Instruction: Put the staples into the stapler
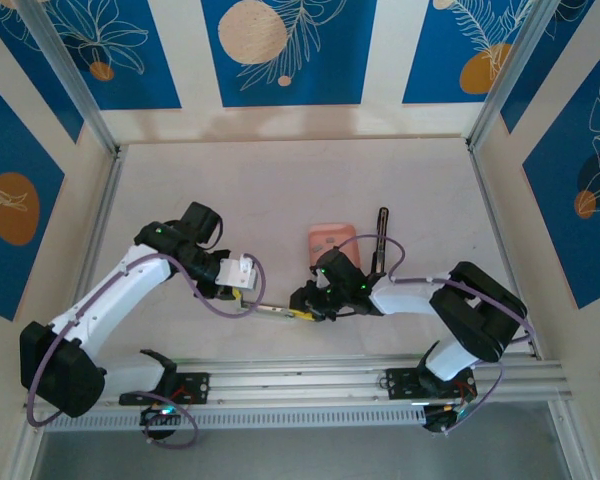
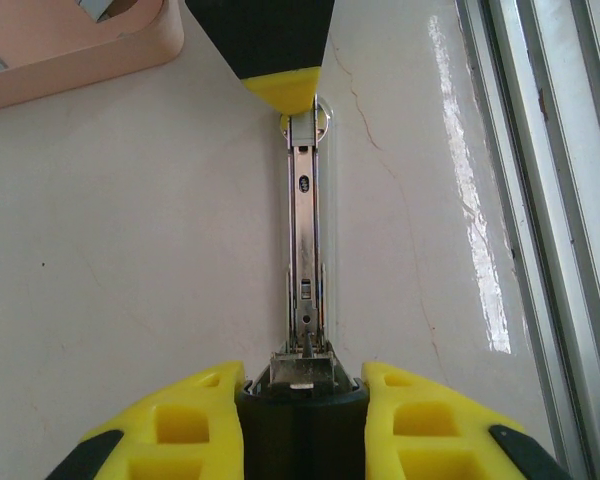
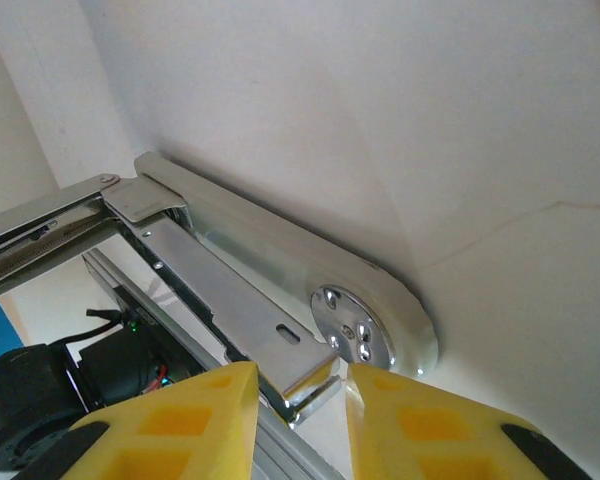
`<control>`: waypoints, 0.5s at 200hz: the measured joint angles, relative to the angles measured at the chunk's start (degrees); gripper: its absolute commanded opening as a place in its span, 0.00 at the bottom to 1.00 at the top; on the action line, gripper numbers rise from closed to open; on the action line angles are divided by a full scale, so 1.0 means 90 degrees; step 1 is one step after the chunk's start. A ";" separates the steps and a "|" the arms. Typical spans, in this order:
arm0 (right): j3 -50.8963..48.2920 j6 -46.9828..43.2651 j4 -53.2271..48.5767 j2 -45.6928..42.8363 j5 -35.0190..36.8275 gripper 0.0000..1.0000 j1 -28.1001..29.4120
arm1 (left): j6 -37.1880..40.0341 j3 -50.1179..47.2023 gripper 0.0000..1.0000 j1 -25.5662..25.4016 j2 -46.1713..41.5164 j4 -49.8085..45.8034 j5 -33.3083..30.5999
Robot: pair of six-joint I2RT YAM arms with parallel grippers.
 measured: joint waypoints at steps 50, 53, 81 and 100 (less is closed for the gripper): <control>0.0007 0.0015 0.0197 0.0126 -0.0104 0.24 0.0000 | -0.0005 0.0005 0.08 -0.0005 0.0044 0.0002 -0.0027; 0.0007 0.0027 0.0202 0.0129 -0.0107 0.23 0.0000 | -0.0005 0.0005 0.09 -0.0005 0.0044 0.0000 -0.0034; 0.0007 0.0041 0.0260 0.0160 -0.0129 0.22 0.0000 | -0.0068 0.0012 0.09 -0.0032 0.0044 0.0017 -0.0046; 0.0007 0.0041 0.0260 0.0160 -0.0129 0.22 0.0000 | -0.0236 0.0012 0.09 -0.0107 0.0053 0.0083 -0.0051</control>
